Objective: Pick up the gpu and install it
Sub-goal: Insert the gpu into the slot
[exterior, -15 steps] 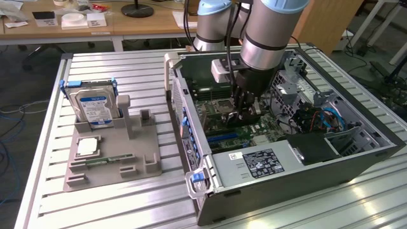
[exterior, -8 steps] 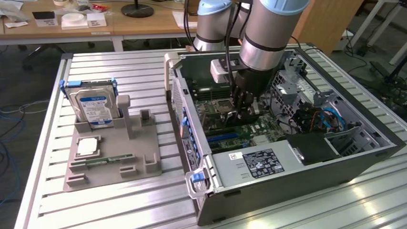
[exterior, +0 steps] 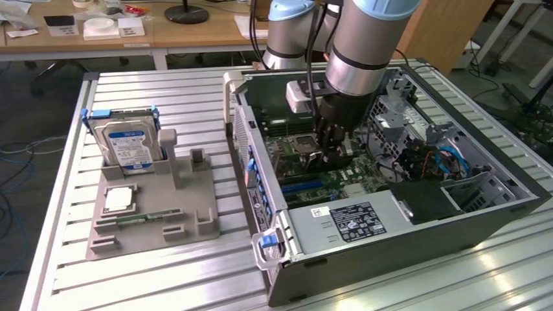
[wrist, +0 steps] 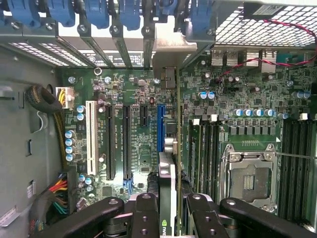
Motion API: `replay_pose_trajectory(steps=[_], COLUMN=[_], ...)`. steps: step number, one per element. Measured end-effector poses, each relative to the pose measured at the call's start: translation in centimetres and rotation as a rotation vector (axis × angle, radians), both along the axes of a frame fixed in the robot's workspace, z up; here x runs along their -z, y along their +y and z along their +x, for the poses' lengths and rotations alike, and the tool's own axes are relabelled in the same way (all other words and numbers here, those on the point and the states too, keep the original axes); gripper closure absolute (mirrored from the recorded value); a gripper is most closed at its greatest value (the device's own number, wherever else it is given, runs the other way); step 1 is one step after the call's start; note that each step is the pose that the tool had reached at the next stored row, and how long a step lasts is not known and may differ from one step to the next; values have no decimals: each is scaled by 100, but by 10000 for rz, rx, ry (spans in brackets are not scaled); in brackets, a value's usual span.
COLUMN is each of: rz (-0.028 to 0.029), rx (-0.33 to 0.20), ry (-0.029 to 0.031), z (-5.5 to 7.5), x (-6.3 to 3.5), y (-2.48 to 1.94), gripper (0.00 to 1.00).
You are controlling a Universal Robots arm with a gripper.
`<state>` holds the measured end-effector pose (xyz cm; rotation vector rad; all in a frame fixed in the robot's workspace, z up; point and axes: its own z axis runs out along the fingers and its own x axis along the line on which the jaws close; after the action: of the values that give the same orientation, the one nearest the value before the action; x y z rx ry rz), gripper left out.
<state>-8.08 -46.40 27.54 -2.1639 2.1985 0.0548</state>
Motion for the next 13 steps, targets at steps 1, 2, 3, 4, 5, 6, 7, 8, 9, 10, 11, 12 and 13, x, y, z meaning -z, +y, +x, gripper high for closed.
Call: replay_pose_trajectory(steps=[1, 2, 3, 4, 5, 6, 7, 8, 9, 10, 11, 12, 13], rz=[1, 3, 4, 5, 3, 2, 1, 2, 3, 2, 3, 2, 2], rx=[1, 3, 2, 0, 1, 1, -1, -2, 0, 1, 1, 0, 0], ry=[-1, -2, -2, -3, -2, -1, 0, -1, -1, -1, -1, -1, -1], z=[-2, -8, -15, -23, -29, -33, -34, -36, -37, -38, -38, -39, -39], x=[1, 3, 5, 6, 7, 7, 9, 19, 32, 44, 55, 64, 73], y=[0, 1, 1, 1, 1, 1, 0, 0, 0, 0, 0, 0, 0], gripper=[73, 73, 73, 73, 73, 73, 73, 73, 73, 73, 73, 73, 73])
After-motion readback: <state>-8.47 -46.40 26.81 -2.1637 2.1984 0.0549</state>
